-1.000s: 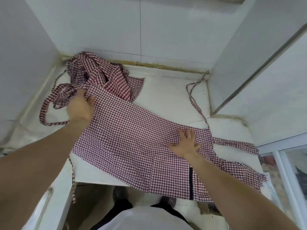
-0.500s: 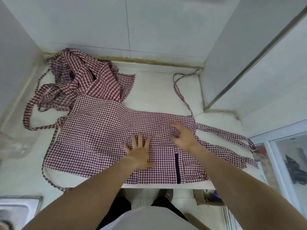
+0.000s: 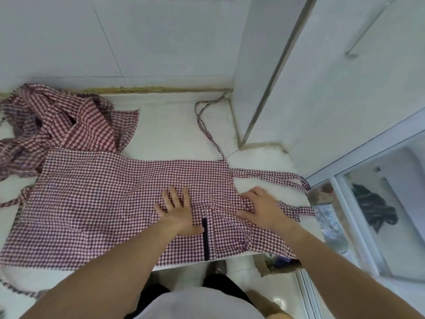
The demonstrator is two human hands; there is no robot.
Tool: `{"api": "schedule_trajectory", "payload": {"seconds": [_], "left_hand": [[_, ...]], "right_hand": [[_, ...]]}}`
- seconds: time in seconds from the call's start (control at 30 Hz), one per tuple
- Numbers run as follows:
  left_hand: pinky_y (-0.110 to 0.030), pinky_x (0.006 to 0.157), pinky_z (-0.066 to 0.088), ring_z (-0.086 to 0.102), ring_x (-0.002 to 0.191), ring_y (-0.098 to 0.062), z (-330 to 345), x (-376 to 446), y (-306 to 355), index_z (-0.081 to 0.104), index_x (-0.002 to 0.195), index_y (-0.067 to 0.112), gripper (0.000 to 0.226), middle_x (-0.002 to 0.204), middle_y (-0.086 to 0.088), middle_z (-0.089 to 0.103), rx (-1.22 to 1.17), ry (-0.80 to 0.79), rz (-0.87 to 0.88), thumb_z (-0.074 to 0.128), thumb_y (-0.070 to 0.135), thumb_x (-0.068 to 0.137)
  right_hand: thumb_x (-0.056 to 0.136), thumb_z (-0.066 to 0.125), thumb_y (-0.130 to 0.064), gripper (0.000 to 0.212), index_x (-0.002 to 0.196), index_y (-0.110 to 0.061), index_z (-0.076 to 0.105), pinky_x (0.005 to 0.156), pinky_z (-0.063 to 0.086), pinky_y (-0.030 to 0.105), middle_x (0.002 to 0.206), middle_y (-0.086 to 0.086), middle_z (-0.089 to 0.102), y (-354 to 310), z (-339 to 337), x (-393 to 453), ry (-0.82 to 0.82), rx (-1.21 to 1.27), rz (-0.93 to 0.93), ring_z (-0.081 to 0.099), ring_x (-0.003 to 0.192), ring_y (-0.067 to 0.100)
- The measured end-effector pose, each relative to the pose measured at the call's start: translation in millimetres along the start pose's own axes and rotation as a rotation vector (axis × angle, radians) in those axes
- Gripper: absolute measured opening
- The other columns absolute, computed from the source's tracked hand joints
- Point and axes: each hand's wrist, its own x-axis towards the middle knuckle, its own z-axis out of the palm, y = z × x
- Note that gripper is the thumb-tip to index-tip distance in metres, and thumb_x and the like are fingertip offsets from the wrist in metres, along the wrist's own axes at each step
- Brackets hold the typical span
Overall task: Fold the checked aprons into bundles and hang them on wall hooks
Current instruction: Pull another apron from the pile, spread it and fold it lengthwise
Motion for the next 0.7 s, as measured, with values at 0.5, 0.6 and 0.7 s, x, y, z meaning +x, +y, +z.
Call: {"api": "schedule_trajectory", "payload": {"seconds": [0.5, 0.6, 0.7], "left_hand": [[-0.067, 0.115, -0.006, -0.037, 0.137, -0.047, -8, -4, 6, -0.047, 0.137, 0.017, 0.143, 0.142, -0.023, -0.052, 0.022, -0.047, -0.076, 0.069, 0.072, 0.073], [-0.067, 0.115, -0.005, -0.036, 0.138, -0.046, -9, -5, 8, -0.047, 0.137, 0.018, 0.144, 0.142, -0.023, -0.051, 0.017, -0.038, -0.082, 0.07, 0.072, 0.072], [-0.066, 0.115, -0.005, -0.036, 0.138, -0.045, -9, -5, 8, -0.046, 0.139, 0.019, 0.145, 0.144, -0.022, -0.05, 0.013, -0.03, -0.08, 0.071, 0.072, 0.071]], "right_hand": [[0.064, 0.086, -0.05, 0.047, 0.094, -0.016, 0.073, 0.078, 0.057, 0.036, 0.094, 0.008, 0.074, 143, -100, -40, -0.128, 0.366, 0.434, 0.071, 0.084, 0.028], [0.081, 0.077, -0.031, 0.031, 0.105, -0.012, 0.07, 0.081, 0.048, 0.031, 0.11, 0.014, 0.068, 149, -80, -40, 0.38, 0.183, 0.458, 0.064, 0.093, 0.026], [0.091, 0.067, -0.033, 0.022, 0.083, -0.012, 0.069, 0.069, 0.044, 0.026, 0.085, 0.003, 0.069, 114, -63, -53, 0.479, 0.267, 0.189, 0.065, 0.082, 0.024]]}}
